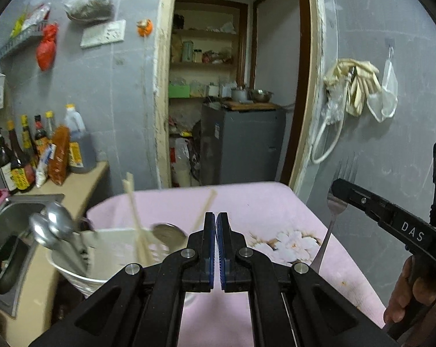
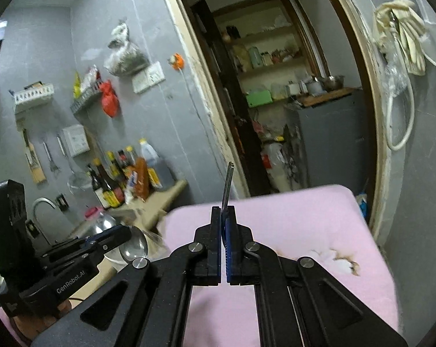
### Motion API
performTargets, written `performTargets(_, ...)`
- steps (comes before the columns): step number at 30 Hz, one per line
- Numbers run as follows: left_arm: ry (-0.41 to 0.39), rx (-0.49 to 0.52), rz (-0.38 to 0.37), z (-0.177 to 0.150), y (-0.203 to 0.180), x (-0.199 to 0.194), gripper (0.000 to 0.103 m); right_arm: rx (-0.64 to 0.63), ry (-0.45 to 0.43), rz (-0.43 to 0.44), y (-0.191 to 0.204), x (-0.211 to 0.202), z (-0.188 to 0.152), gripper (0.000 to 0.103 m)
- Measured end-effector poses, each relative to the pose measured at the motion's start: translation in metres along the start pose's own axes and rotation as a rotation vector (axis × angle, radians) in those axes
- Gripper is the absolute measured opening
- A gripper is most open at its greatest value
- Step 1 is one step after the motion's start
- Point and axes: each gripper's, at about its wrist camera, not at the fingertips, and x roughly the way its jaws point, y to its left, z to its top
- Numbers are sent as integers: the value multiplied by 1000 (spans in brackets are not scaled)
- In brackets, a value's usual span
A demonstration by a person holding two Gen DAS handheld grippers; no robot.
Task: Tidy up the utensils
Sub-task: 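Lift the spoon and fork and carry both over the white basket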
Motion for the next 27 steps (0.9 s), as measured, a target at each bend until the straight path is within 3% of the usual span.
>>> performTargets(5,-35,-45,27,14,39,-27,3,40,-77,107,34,2,14,2)
performTargets(13,-116,-83,183,33,116,-56,3,60,-154,234,86,33,24,2)
performTargets(19,-167,-56,296,41,154,-52,3,51,-133,247,109,64,17,2)
performTargets(27,-177,31,367,39,168,-23,3,41,-71,214,114,91,-1,2)
